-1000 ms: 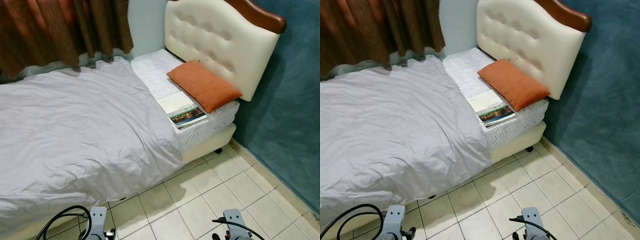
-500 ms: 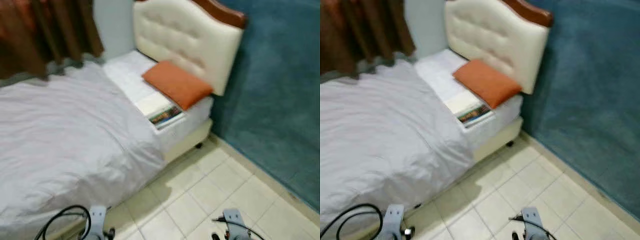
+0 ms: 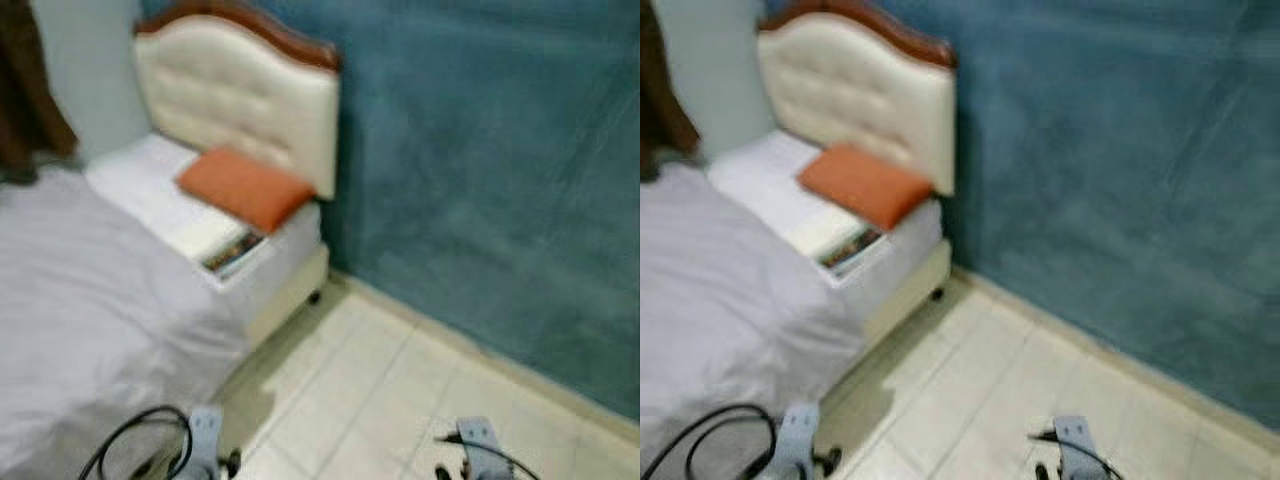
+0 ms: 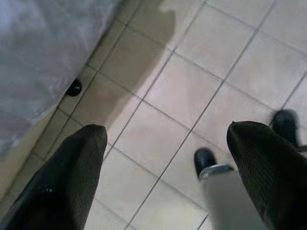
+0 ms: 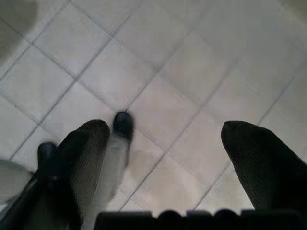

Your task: Clean up the room

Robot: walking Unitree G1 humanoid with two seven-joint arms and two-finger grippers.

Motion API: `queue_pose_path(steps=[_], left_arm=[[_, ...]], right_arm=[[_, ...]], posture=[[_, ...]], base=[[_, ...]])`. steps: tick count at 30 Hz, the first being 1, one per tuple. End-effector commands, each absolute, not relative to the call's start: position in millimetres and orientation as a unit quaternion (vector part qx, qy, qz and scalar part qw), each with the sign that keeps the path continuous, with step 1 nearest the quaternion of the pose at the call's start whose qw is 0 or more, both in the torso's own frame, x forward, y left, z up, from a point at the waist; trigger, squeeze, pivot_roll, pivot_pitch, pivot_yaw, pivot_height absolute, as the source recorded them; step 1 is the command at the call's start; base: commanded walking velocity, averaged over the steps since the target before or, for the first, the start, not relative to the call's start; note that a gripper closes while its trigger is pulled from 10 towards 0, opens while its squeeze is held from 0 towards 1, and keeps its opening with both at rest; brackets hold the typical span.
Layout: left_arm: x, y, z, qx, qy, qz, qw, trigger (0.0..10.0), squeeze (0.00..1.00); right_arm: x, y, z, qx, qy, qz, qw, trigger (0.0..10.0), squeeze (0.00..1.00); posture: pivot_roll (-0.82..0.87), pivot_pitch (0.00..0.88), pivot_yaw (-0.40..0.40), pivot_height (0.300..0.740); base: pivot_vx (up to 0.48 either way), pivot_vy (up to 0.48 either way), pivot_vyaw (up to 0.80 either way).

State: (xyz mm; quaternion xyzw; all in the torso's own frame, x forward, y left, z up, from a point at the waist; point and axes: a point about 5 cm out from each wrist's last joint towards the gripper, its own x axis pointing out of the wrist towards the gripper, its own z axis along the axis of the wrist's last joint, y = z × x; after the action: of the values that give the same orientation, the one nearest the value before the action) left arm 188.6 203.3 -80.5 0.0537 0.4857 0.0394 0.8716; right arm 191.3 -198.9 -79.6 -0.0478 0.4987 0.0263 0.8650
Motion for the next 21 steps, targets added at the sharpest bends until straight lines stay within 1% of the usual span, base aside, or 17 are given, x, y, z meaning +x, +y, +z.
queue_pose_path(steps=[1, 21], left_arm=[[227.7, 172.2, -62.7, 0.176, 0.447, -0.109, 0.871, 10.0, 0.00], [228.5, 171.5, -62.2, 0.180, 0.446, -0.111, 0.870, 10.0, 0.00]], right_arm=[[204.8, -207.1, -71.6, -0.098, 0.499, 0.026, 0.861, 10.0, 0.00], [205.1, -208.1, -71.3, -0.095, 0.498, 0.022, 0.862, 10.0, 0.00]], posture=[[-0.19, 0.000, 0.087, 0.740], [-0.20, 0.000, 0.091, 0.740]], base=[[0.000, 0.000, -0.76], [0.000, 0.000, -0.76]])
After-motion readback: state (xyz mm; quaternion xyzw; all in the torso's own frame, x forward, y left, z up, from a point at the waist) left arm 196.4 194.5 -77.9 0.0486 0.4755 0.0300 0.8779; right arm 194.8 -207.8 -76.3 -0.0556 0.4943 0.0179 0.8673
